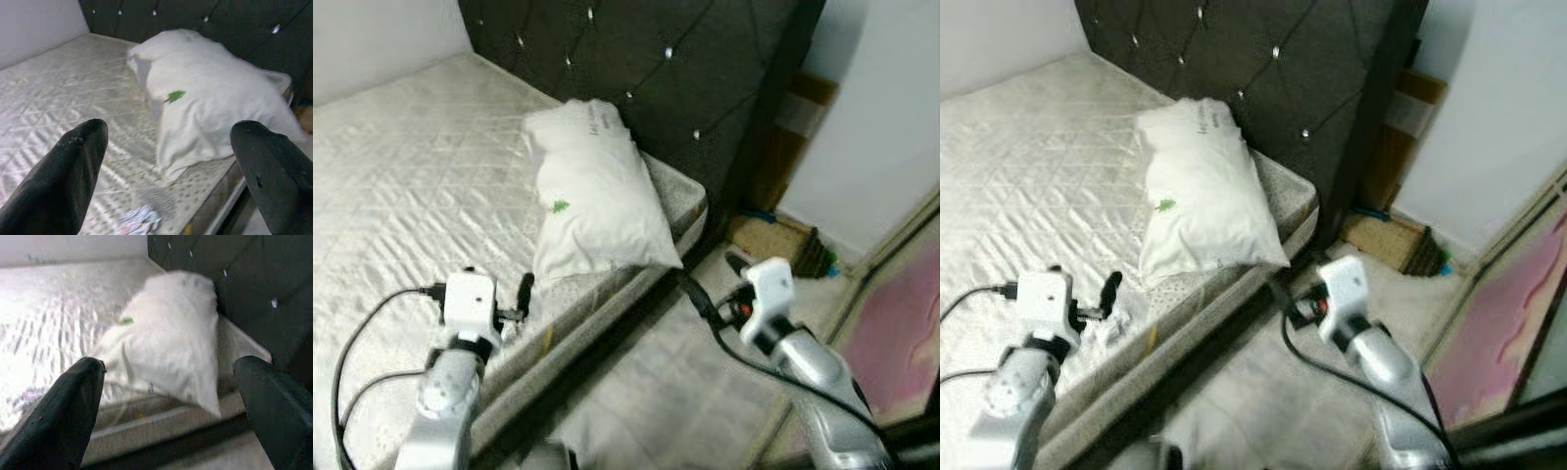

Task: Clean up the room

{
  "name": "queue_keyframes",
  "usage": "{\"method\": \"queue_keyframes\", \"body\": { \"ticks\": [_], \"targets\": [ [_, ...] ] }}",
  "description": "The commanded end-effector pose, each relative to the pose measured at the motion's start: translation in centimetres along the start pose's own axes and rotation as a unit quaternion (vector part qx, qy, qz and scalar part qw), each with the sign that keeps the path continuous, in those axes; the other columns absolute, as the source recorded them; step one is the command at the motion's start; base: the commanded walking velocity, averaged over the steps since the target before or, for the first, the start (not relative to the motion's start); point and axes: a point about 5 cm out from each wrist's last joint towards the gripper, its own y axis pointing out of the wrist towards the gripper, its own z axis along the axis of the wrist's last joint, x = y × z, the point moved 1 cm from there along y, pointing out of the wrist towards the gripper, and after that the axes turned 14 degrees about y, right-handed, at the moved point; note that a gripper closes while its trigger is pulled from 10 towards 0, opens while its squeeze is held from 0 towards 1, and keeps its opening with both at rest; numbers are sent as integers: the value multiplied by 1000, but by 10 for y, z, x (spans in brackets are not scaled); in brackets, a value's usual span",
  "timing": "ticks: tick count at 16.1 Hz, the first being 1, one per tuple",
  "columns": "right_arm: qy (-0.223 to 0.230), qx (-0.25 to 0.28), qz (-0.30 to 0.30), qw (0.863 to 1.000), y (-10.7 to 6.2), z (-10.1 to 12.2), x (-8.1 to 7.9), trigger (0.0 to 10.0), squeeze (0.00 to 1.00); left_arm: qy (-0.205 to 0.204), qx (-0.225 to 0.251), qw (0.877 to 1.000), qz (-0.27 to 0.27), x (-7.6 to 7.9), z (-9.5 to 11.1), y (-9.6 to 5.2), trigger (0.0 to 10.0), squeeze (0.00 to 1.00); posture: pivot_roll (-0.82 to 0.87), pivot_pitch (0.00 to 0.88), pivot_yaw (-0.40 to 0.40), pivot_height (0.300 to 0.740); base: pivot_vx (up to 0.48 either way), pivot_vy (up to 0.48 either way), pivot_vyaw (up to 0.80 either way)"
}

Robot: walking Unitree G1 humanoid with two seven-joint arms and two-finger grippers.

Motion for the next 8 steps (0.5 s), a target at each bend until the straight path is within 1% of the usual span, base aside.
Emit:
{"method": "queue_keyframes", "body": {
  "ticks": [1,4,8],
  "targets": [
    [2,1,-9,1000,-2,0,2,10000,0,-1,12,1000,-11,4,5,1,10000,0,20,66,-34,740,0,0,0],
    [5,4,-10,1000,-2,1,1,10000,0,-4,15,1000,-14,4,6,1,10000,0,16,70,-33,740,0,0,0],
    [7,8,-10,1000,1,3,1,10000,0,-7,19,1000,-17,4,7,2,10000,0,20,70,-33,740,286,0,0]
  ]
}}
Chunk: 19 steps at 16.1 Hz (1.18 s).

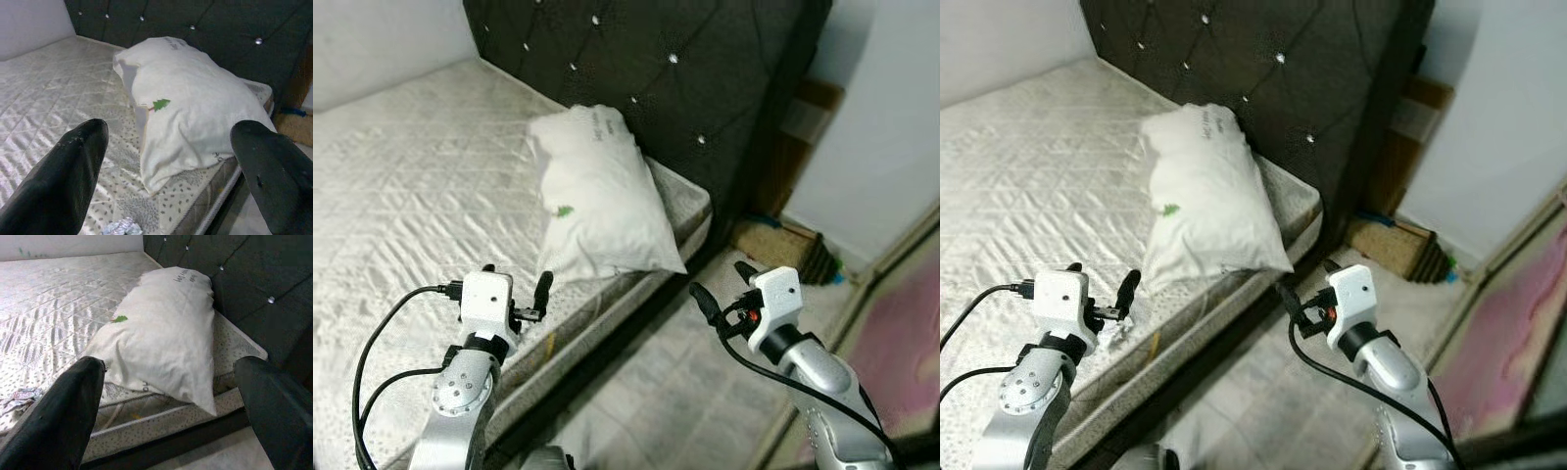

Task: Clean up the room

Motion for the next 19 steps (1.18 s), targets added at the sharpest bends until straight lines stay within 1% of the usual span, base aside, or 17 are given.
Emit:
{"method": "queue_keyframes", "body": {
  "ticks": [1,6,8,10,11,15,17,19],
  "targets": [
    [0,6,3,1000,2,5,-1,10000,0,5,5,1000,3,-3,2,0,10000,0,19,72,-33,740,289,0,0],
    [-1,6,-2,1000,2,5,0,10000,0,3,7,1000,0,-1,3,1,10000,0,14,74,-31,740,309,0,0],
    [-10,4,1,1000,3,5,-1,10000,0,1,6,1000,2,-1,3,2,10000,0,13,73,-30,740,308,0,0],
    [-14,4,2,1000,4,5,-1,10000,0,-7,6,1000,17,-2,3,3,10000,0,14,73,-32,740,0,0,0],
    [-14,4,5,1000,4,5,-2,10000,0,1,-6,1000,29,-2,1,3,10000,0,14,73,-32,740,0,0,419],
    [-20,3,12,1000,5,5,-4,10000,0,-1,-5,1000,26,0,1,4,10000,0,19,68,-34,740,0,0,800],
    [-20,3,10,1000,5,5,-4,10000,0,-1,-13,999,41,-3,-1,4,10000,0,19,69,-34,740,0,0,800],
    [-19,2,8,1000,5,4,-4,10000,0,-5,-8,999,46,-4,0,5,10000,0,20,68,-36,740,0,0,800]
  ]
}}
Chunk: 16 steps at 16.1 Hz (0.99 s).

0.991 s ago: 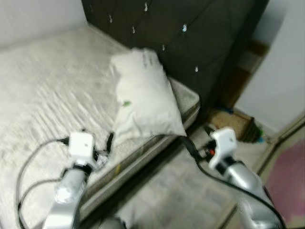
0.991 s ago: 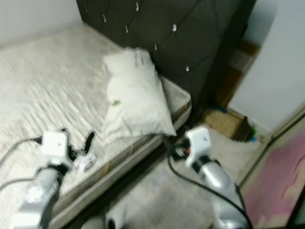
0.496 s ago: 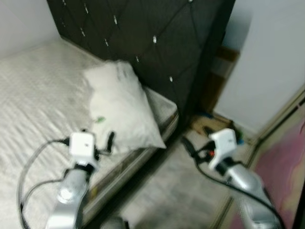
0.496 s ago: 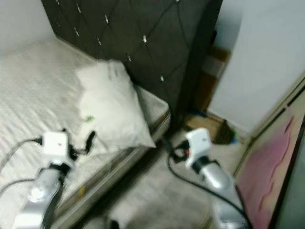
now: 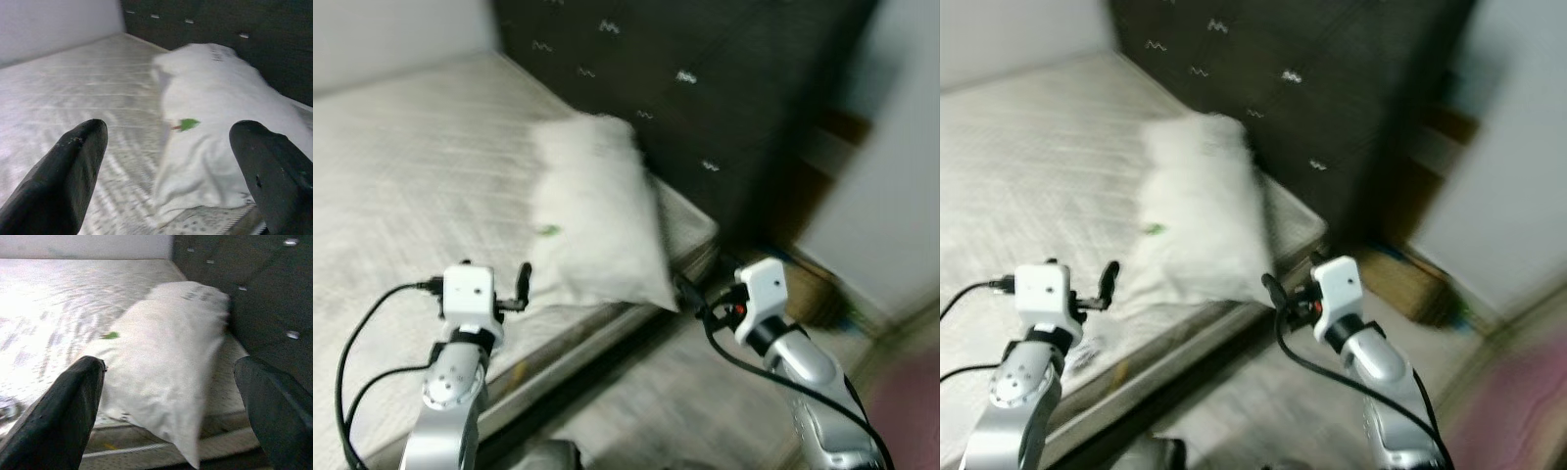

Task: Clean up the room

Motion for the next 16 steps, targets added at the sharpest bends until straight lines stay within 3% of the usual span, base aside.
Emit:
{"method": "queue_keyframes", "body": {
  "ticks": [1,13,16],
  "targets": [
    [-5,-1,-10,1000,-3,0,5,10000,0,1,0,1000,-3,4,1,0,10000,0,20,65,-37,740,0,0,800],
    [-6,8,-7,1000,1,-1,2,10000,0,-13,3,1000,-13,3,0,0,10000,0,22,71,-20,740,0,0,800],
    [-21,36,-68,997,2,6,15,10000,0,-21,0,1000,-14,4,-1,-3,10000,0,24,75,-16,740,0,0,0]
  ]
}}
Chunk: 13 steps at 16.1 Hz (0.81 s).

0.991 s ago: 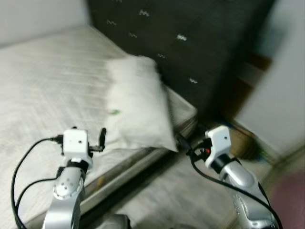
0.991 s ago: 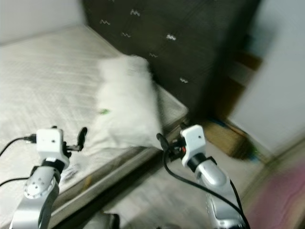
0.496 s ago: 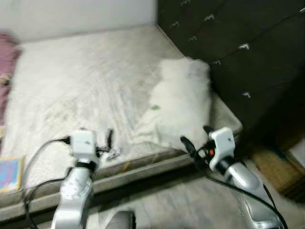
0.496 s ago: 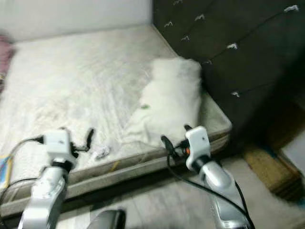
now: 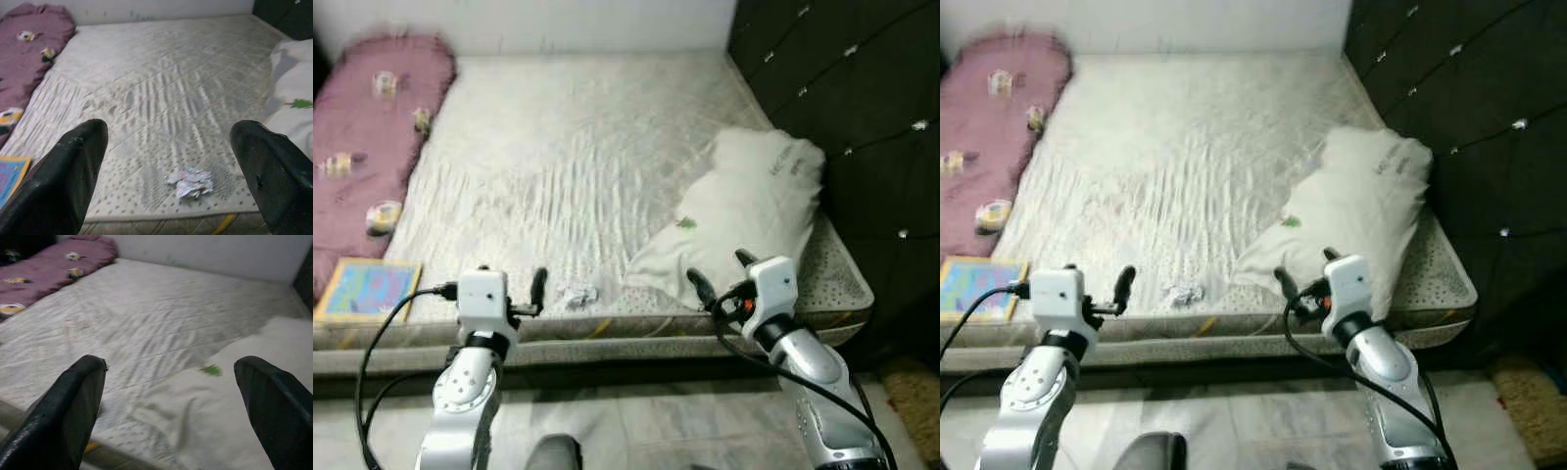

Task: Clean up the room

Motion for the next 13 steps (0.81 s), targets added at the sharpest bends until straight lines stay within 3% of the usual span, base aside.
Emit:
{"method": "queue_keyframes", "body": {
  "ticks": [1,7,13],
  "targets": [
    [-14,13,-41,999,-1,3,12,10000,0,-3,14,1000,-4,-1,7,2,10000,0,24,78,-19,740,0,0,0],
    [-5,10,-74,997,0,-1,18,10000,0,-6,20,1000,-15,-2,10,5,10000,0,25,86,-10,740,314,0,0],
    [45,31,-137,989,-4,3,35,10000,0,-8,18,1000,-15,-2,9,4,10000,0,28,81,-14,740,381,0,0]
  ]
}}
